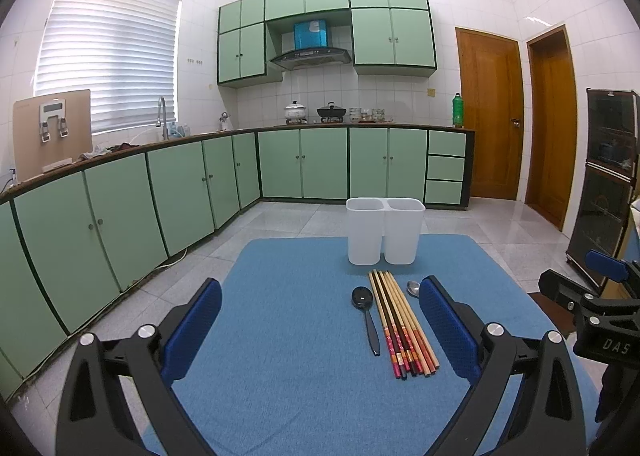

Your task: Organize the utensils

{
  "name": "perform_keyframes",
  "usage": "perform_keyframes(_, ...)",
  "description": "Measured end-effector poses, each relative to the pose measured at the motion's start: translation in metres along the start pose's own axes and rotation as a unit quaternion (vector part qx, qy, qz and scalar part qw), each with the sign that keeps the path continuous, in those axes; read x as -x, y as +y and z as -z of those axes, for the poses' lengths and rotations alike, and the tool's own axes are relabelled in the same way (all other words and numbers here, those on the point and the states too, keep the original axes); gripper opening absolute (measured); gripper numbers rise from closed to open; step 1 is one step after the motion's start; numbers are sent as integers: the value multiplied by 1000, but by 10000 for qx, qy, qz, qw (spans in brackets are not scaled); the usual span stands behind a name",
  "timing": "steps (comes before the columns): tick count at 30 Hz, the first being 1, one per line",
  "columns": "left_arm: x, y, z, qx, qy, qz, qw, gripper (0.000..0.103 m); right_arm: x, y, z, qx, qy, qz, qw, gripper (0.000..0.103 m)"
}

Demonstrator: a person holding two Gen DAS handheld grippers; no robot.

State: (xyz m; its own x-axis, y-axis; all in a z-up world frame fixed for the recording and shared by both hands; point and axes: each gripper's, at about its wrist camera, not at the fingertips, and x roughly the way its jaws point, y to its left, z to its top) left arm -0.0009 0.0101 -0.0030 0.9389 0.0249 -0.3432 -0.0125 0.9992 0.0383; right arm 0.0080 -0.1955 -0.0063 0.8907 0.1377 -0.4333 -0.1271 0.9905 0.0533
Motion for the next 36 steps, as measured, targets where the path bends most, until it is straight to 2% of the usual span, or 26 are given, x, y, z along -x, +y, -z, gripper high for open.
perform_keyframes(24, -4, 3, 4, -16, 68, -17, 10000, 97, -7, 2, 3, -12, 64, 11, 10000, 98)
perform_keyframes(36, -18, -5, 3, -58, 265, -35, 9996, 97, -23, 0, 6, -4, 247, 36, 9997, 98)
